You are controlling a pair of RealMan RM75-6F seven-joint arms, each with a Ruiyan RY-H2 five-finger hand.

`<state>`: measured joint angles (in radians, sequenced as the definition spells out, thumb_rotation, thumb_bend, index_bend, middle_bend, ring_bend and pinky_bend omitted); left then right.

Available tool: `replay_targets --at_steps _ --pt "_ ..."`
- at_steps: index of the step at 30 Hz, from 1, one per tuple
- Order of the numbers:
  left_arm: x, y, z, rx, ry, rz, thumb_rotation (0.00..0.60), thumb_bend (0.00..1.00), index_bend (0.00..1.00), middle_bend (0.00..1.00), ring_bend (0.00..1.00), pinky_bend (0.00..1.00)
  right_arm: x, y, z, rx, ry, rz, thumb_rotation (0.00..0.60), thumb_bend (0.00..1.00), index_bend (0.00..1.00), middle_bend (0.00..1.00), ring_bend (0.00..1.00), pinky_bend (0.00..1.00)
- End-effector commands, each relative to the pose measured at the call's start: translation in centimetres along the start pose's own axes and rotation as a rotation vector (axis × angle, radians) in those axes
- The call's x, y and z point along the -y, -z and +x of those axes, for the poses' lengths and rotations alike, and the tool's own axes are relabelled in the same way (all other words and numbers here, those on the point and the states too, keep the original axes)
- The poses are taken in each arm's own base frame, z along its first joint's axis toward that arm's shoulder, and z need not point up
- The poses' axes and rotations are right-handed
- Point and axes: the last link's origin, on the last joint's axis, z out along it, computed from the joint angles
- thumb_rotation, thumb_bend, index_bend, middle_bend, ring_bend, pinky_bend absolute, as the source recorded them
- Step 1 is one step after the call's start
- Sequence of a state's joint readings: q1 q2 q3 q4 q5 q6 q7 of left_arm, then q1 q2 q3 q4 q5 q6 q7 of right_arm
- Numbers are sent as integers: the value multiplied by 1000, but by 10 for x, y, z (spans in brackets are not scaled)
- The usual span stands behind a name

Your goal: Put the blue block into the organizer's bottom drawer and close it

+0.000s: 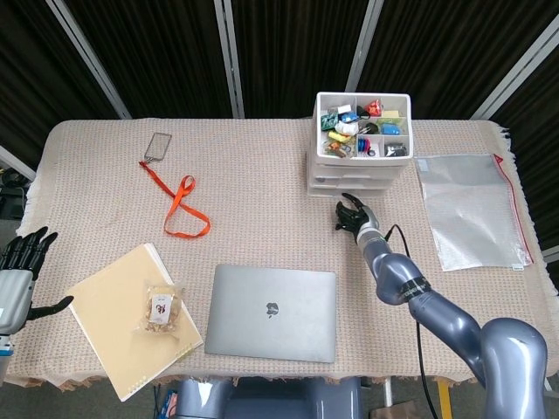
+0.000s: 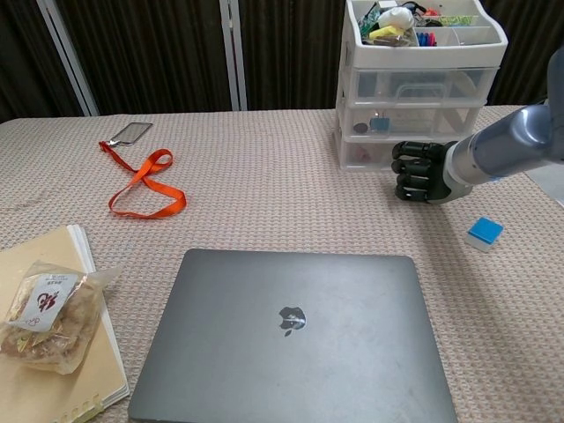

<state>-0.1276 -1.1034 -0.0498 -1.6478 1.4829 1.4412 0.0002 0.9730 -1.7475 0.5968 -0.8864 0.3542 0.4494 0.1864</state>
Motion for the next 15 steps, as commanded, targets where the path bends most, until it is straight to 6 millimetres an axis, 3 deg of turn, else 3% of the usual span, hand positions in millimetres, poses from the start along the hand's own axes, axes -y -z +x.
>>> replay_targets --at_steps 1,15 --pt "0 0 0 3 4 1 600 147 38 0 0 0 0 -1 -3 7 -27 -2 600 515 198 797 830 728" --pt "1 0 0 14 12 4 600 148 39 0 0 0 4 -10 -5 -29 -53 4 600 519 332 797 830 728"
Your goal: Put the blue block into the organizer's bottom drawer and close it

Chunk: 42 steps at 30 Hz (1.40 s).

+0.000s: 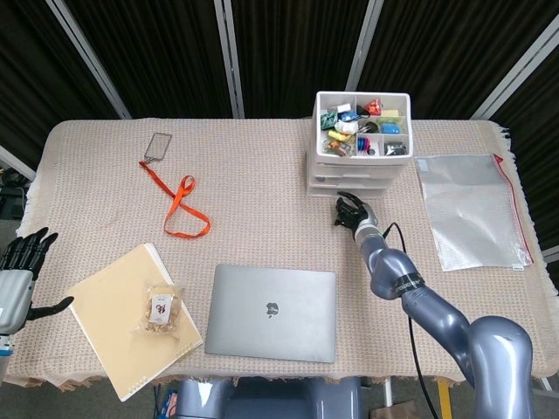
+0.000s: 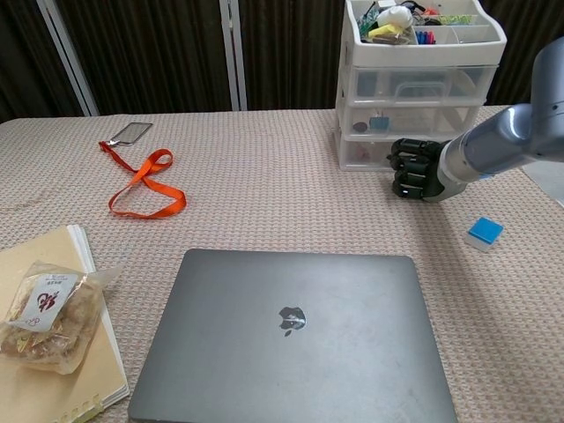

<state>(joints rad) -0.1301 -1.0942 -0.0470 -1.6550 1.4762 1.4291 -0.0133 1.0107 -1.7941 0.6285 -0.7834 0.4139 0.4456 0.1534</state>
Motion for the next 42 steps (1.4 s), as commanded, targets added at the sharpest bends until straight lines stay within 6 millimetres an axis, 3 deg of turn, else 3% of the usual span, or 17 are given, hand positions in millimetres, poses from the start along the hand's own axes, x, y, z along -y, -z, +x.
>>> replay_targets --at_steps 1,24,42 --pt "0 0 0 0 0 -1 600 148 38 0 0 0 0 -1 -2 -1 -7 -1 600 519 334 797 830 729" --pt "-2 2 0 6 2 -9 600 148 46 0 0 0 -16 11 -6 26 12 -63 600 519 352 797 830 728" --pt "-4 4 -1 -4 -14 -26 600 147 53 0 0 0 -27 40 -1 74 63 -102 600 518 354 797 828 728"
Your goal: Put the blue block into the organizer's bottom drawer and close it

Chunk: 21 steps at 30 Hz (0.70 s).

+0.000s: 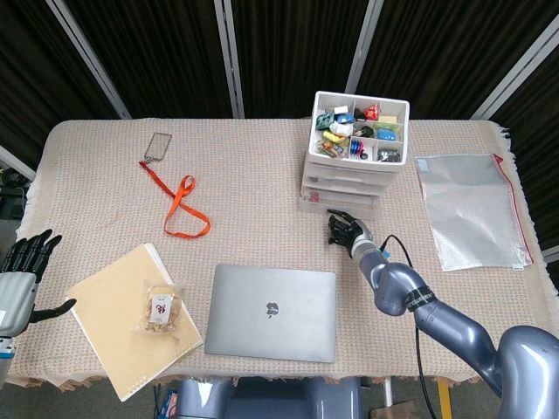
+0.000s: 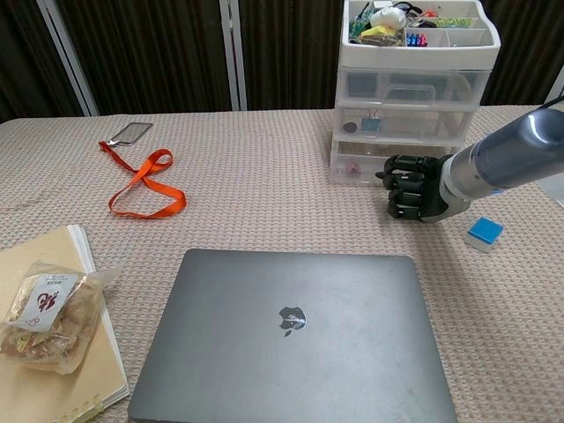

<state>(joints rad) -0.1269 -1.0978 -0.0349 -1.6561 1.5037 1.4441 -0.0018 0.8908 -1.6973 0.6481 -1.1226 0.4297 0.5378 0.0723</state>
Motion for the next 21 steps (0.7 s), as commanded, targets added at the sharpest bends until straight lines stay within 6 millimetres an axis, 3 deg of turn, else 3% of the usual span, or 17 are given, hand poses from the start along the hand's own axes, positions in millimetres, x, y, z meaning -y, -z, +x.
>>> replay_targets --at_steps 1,16,21 --pt "-1 0 0 -6 -4 -5 600 147 54 0 0 0 -2 7 3 0 14 -2 600 518 354 797 828 728" --pt "0 2 0 -16 -7 -7 600 148 59 0 0 0 -23 28 7 2 50 -61 600 517 351 797 821 728" --pt "0 3 1 -21 -7 -6 600 149 59 0 0 0 -23 41 3 32 137 -30 600 434 317 786 792 727"
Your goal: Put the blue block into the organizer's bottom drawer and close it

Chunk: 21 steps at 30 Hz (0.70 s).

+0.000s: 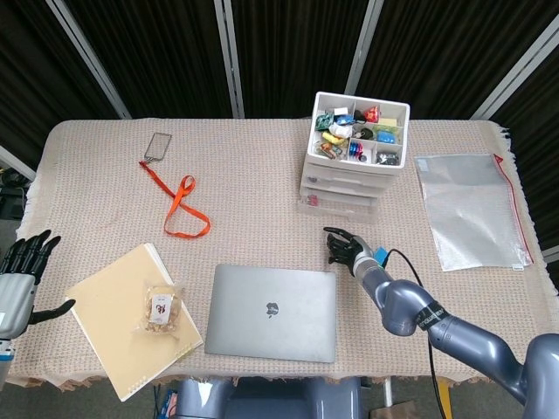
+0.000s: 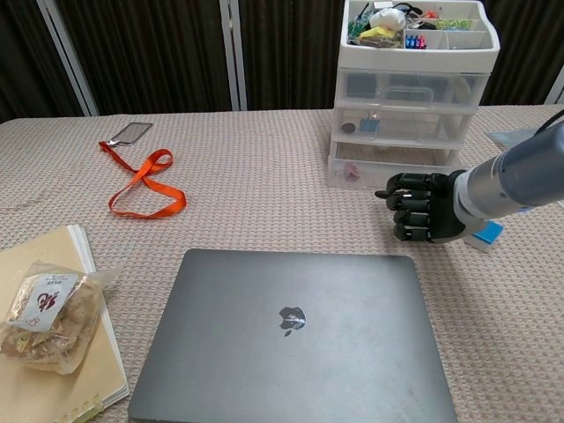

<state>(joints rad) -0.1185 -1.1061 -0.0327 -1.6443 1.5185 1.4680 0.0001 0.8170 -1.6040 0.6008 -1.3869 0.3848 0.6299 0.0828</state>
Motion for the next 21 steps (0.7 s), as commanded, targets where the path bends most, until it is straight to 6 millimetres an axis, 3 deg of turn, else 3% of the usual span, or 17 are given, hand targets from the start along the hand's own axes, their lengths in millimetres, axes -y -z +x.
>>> replay_targets --at_steps 1,11,15,18,21 --pt "0 0 0 -4 0 0 600 149 59 0 0 0 2 14 -1 18 89 42 600 410 301 775 779 720" --pt "0 2 1 -16 -2 -4 600 152 64 0 0 0 11 61 13 -26 366 215 600 290 259 648 673 639" --pt "0 3 1 -21 -2 -5 600 153 65 0 0 0 10 70 23 -70 489 253 600 280 177 642 672 639" --pt "0 3 1 -24 0 -5 600 152 66 0 0 0 9 73 31 -129 669 286 600 278 124 652 690 639" --pt "-1 4 1 -32 -3 -5 600 152 68 0 0 0 12 71 41 -280 962 354 600 278 118 677 716 639"
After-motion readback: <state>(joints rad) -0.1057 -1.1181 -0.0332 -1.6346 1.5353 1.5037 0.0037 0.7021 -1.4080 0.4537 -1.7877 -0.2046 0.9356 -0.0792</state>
